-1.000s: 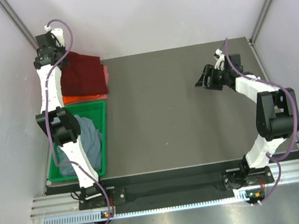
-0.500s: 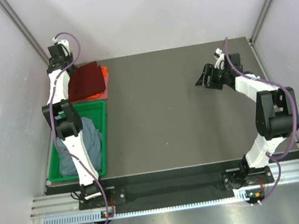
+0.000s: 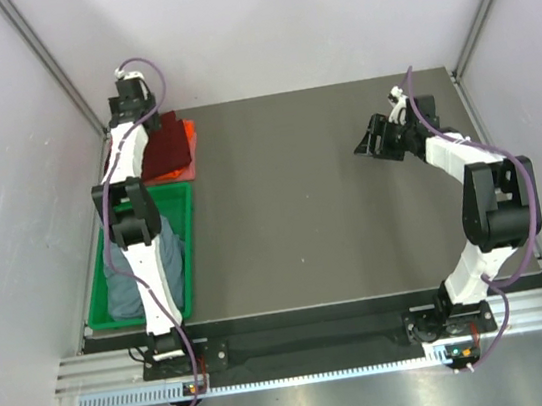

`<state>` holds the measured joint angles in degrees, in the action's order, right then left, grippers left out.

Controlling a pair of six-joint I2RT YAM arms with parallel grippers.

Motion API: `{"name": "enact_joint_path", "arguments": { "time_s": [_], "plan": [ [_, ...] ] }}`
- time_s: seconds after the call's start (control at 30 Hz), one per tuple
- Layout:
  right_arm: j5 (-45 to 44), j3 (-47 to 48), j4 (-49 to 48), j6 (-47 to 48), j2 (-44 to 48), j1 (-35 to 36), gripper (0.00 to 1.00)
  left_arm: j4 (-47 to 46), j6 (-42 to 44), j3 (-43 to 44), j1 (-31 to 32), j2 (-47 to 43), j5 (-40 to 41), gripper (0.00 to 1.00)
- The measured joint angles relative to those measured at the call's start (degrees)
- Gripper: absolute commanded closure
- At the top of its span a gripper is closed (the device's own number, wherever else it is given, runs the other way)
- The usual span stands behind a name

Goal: Fold and stack the t-shirts
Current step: Neatly place the folded tshirt to the corner

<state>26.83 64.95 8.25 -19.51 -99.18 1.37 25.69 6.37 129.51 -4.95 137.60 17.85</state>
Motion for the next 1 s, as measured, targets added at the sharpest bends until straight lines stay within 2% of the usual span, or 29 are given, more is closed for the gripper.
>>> {"name": "enact_joint_path", "arguments": {
  "time_s": [0.2,0.33,0.5,0.6,0.73,1.0],
  "plan": [
    [-0.3,0.0,0.7,0.1,0.3,0.0,0.31,3.5,-3.4,0.0,3.6,-0.1,7.9,0.23],
    [-0.3,0.0,1.3,0.5,1.3,0.0,0.31,4.0,-4.4,-0.1,3.2,-0.4,15.0,0.23],
    [-0.3,0.0,1.2,0.5,2.0,0.0,0.31,3.5,-4.7,-1.1,2.2,-2.6,19.3,0.25],
    [-0.2,0.0,1.2,0.5,2.0,0.0,0.31,1.3,-4.7,-5.1,2.1,-6.2,15.1,0.27],
    [-0.2,0.0,1.2,0.4,2.0,0.0,0.31,-0.4,-5.3,-10.5,3.3,-10.6,4.2,0.30],
    [-0.1,0.0,1.2,0.4,2.0,0.0,0.30,-1.6,-9.3,-17.6,5.4,-11.5,-15.7,0.43]
  ]
}}
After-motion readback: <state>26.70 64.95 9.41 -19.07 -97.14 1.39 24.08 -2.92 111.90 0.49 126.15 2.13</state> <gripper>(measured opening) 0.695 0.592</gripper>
